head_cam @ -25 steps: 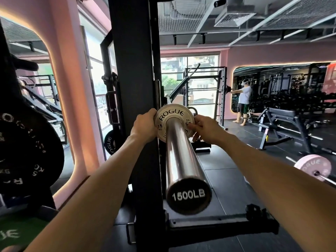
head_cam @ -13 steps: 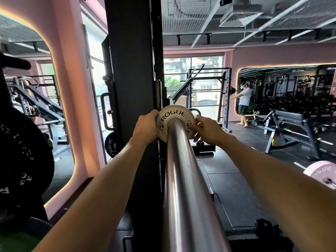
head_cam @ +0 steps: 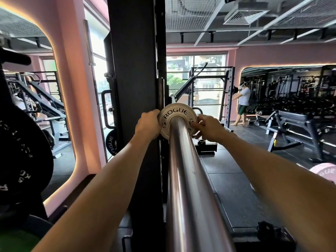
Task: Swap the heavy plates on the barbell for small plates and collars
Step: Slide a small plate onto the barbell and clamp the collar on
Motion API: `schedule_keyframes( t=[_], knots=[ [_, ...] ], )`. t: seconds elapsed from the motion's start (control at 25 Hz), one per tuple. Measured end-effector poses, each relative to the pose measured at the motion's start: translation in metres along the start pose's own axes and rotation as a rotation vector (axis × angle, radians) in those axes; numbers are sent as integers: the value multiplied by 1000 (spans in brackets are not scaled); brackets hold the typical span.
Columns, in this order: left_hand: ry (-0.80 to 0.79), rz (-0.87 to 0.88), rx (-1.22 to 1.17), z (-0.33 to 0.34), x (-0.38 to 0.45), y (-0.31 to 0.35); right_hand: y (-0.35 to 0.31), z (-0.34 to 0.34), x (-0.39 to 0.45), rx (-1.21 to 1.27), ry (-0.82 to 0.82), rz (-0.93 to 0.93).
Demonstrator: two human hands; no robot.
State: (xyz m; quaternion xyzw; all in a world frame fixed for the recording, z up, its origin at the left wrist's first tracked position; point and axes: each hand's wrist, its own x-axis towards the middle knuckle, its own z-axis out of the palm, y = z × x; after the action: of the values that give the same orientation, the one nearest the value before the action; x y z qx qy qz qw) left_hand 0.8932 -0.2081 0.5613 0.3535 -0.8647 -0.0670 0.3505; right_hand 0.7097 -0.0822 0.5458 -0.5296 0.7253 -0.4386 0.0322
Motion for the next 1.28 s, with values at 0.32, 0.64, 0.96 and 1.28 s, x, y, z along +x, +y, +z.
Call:
schedule_keyframes(
  t=[0.32, 0.64, 0.96, 1.28],
  knots=[
    [-126, 20, -21, -24, -48, -7, -20, -9, -41, -257, -35, 70],
    [-249, 111, -18, -75, -136, 25, -60, -32, -156, -343, -61, 90],
    [-379, 41, -268, -26, -206, 81, -35, -87, -261, -340, -32, 242],
    [-487, 153, -231, 43, -201, 199, 50, -183, -304, -388, 28, 403]
  ],
)
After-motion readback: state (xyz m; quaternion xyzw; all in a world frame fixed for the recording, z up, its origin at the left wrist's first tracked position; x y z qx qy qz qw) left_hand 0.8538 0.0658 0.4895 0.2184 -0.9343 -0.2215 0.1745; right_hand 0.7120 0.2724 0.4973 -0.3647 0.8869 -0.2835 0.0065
